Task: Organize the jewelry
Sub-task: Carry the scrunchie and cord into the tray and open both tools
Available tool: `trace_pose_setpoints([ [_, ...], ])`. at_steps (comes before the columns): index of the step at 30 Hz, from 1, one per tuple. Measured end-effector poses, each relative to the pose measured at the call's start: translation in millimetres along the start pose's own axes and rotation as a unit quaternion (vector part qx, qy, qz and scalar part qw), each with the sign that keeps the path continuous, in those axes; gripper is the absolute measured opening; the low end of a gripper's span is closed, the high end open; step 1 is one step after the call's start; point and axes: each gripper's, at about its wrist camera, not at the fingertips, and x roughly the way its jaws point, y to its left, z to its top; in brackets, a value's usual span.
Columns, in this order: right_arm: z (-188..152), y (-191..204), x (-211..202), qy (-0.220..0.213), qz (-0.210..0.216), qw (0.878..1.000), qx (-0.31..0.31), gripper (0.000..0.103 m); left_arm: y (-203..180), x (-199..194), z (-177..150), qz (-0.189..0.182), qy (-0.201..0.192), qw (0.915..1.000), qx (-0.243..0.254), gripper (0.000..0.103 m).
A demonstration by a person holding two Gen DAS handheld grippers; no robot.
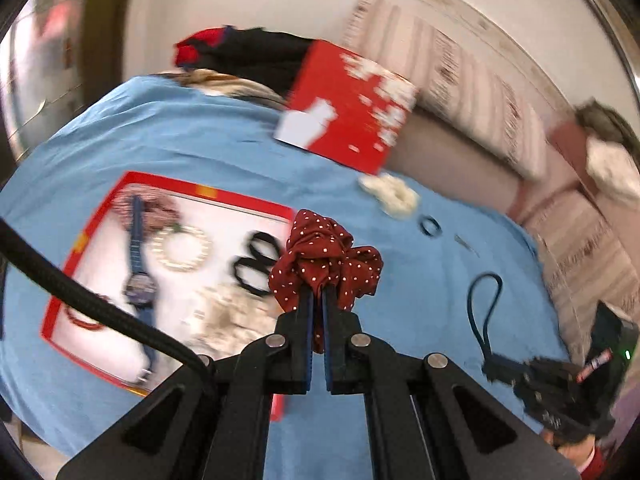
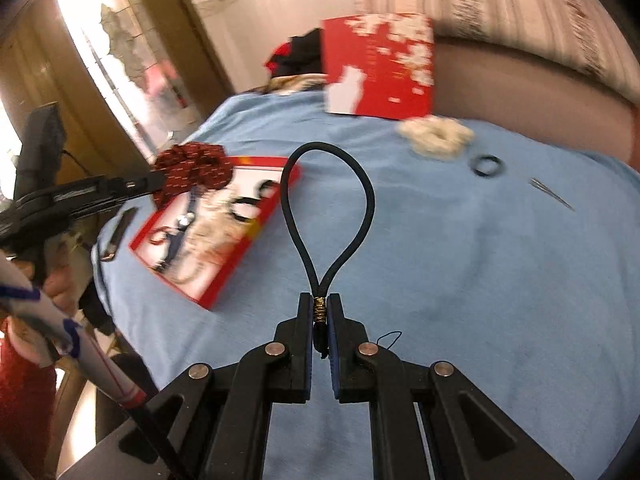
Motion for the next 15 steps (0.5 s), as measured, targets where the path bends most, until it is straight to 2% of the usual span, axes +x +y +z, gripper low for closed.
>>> trace_pose_setpoints([
  [8,44.1,74.3,60.3,0.024,0.043,0.998,-0.039,0.007,65.6,32.5,28.8,0.023,-0.014,0.9981,-0.055,0.004],
  [11,50.6,99.6,87.7,0.040,0.062,0.996,-0.052,0.007,93.1,39.1,36.7,0.033,-0.020,0.9968,-0.070,0.004],
  [15,51.1,131.2,123.5,0.067,0.086,0.992,-0.068,0.007,131.5,32.4,39.5,0.066,-0.051,0.9917,-0.097,0.004],
])
